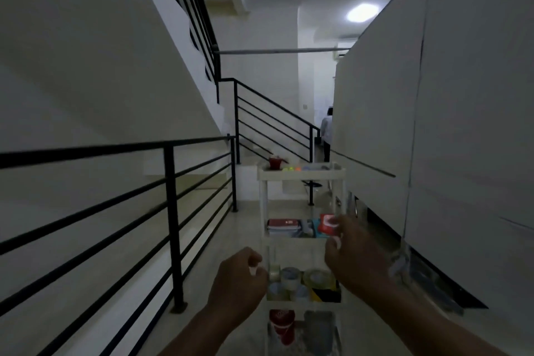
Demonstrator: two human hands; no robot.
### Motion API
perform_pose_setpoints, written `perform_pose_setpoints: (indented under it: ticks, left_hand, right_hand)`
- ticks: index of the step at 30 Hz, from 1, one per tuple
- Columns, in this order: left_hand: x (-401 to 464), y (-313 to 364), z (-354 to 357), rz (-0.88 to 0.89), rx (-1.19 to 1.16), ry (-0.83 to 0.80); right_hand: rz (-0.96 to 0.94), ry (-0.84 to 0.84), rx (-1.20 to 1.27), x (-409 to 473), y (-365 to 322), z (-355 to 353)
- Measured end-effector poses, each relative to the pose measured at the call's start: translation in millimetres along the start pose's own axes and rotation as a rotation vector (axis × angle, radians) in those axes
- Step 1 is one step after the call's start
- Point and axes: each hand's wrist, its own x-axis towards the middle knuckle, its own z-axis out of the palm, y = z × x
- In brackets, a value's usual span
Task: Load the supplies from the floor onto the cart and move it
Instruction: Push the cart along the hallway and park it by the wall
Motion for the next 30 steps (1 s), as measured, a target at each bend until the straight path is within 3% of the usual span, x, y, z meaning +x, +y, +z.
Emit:
perform_pose_setpoints:
  ticks: [6, 11, 17, 20, 25, 30]
  left_hand:
    - [59, 65, -31, -0.145, 0.016, -0.198]
    - [117, 159, -103, -0.237, 0.014, -0.282]
    - [172, 262, -195, -0.344, -0.047, -0.234]
    - [171, 299, -225, -0.298, -0.023, -0.225]
    - [170, 312, -251, -0.241, -0.015, -0.287]
    - [197, 298, -231, -0.28, -0.019, -0.335]
  right_hand:
    - [0.064, -0.223, -0.113, 76, -29, -36]
    - [0.209, -0.256, -0.109, 151, -83, -109]
    - [0.373, -0.365, -0.024, 231, -167, -197]
    - [0.416, -0.344, -0.074, 245, -200, -227]
    - [0.411, -0.298, -0.08, 260, -226, -250]
    - [0.429, -0.285, -0.019, 278, -211, -235]
